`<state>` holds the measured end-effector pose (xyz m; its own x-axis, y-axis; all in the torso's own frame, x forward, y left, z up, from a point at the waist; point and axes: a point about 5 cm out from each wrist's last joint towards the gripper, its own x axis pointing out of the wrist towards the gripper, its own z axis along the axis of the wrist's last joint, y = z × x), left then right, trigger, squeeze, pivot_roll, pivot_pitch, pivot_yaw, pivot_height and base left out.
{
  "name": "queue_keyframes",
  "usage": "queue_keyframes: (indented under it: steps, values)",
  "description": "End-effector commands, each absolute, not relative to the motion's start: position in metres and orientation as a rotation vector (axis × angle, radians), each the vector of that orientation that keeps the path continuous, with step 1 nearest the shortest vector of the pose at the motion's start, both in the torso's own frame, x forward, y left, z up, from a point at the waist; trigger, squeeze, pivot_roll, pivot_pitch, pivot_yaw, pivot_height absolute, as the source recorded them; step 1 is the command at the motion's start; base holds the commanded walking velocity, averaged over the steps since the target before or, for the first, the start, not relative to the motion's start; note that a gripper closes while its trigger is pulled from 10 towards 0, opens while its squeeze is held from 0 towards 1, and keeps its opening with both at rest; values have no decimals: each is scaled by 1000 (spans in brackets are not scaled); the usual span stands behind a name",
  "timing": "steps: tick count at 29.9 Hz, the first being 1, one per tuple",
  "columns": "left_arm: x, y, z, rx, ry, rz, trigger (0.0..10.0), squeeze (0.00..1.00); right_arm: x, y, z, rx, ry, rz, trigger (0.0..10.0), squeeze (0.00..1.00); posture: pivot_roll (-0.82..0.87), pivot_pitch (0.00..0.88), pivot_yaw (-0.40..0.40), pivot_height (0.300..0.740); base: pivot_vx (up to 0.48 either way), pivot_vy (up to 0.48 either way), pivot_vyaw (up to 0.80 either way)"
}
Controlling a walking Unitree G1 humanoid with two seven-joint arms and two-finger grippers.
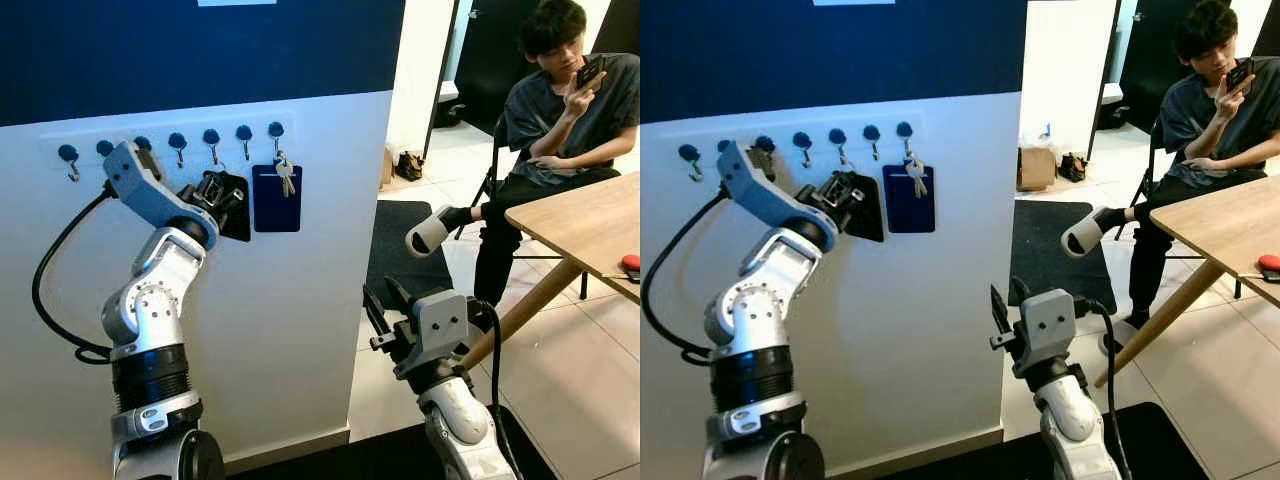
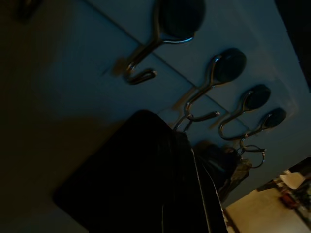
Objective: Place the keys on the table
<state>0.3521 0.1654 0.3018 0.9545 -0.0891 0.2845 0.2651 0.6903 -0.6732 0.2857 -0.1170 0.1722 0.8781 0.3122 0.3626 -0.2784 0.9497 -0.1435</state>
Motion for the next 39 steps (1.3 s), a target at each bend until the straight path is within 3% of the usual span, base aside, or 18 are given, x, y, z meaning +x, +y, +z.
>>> queue_keyframes:
  steps: [1,12,39]
  values:
    - [353,161,301,-853,-217,-233,10000,0,283,-116,171,-83,-385,313,10000,0,71,114,85,740,0,0,0]
    - [343,162,315,-857,-334,-326,10000,0,284,-115,171,-80,-382,318,10000,0,76,119,85,740,0,0,0]
    - [341,167,324,-884,-408,-396,10000,0,283,-113,170,-75,-378,318,10000,0,80,123,85,740,0,0,0]
